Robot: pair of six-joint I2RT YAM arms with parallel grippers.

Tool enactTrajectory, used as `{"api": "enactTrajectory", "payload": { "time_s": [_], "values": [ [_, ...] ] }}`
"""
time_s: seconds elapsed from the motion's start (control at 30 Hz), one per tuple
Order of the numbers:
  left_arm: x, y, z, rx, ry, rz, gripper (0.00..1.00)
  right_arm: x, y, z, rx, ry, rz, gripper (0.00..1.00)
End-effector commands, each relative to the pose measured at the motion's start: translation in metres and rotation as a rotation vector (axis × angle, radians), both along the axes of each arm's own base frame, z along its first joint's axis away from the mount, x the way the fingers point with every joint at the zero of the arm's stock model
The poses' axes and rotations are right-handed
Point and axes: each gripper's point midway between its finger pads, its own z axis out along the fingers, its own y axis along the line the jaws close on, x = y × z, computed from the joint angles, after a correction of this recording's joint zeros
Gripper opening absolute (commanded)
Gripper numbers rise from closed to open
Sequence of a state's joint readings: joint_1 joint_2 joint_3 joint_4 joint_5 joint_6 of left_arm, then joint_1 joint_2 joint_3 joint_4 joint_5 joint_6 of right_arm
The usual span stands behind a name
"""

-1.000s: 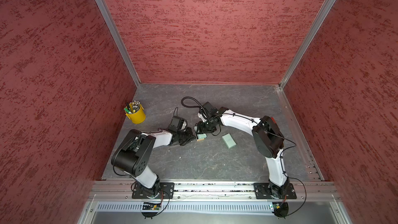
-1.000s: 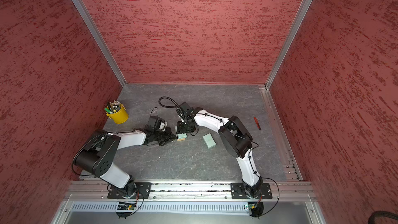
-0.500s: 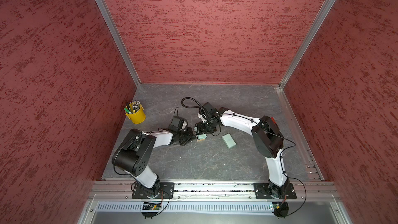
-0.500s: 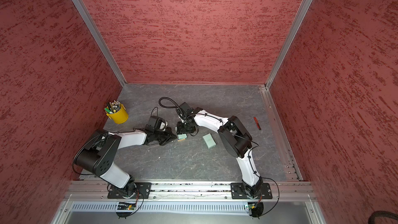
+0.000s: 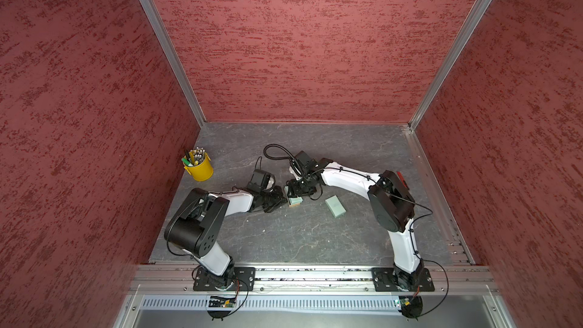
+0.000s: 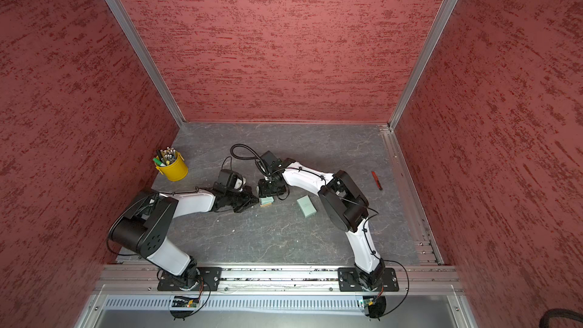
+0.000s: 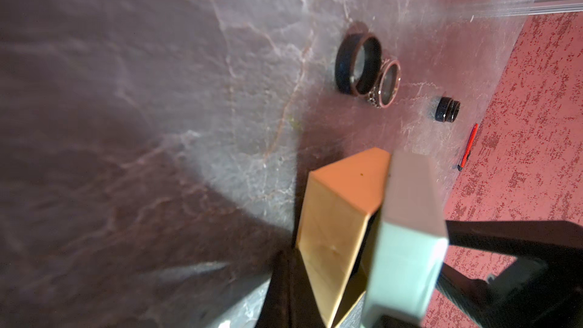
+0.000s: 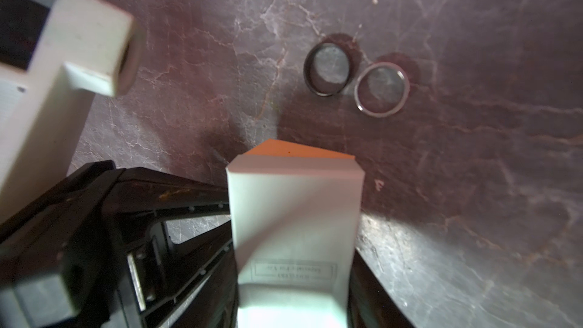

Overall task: Take the rings out of the lift-off lid box
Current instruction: Close the lid on the jewelry box.

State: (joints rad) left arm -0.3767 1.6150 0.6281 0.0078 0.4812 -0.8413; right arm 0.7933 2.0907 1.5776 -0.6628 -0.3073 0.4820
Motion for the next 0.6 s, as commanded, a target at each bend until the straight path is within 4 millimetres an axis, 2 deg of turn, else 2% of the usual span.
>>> {"api": "enactTrajectory", "payload": {
  "time_s": [0.0, 0.4, 0.57],
  "values": [
    [0.008, -0.011, 0.006, -0.015, -0.032, -0.016, 0.0, -0.017, 0.012, -0.007, -0.019, 0.037, 0.046, 0.5],
    [0.012, -0.015, 0.008, -0.016, -0.038, -0.021, 0.0, -0.027, 0.016, -0.005, -0.039, 0.067, 0.072, 0.53],
    [0.012, -0.015, 0.007, -0.013, -0.033, -0.021, 0.0, -0.032, 0.02, -0.005, -0.044, 0.071, 0.091, 0.6]
  ]
}}
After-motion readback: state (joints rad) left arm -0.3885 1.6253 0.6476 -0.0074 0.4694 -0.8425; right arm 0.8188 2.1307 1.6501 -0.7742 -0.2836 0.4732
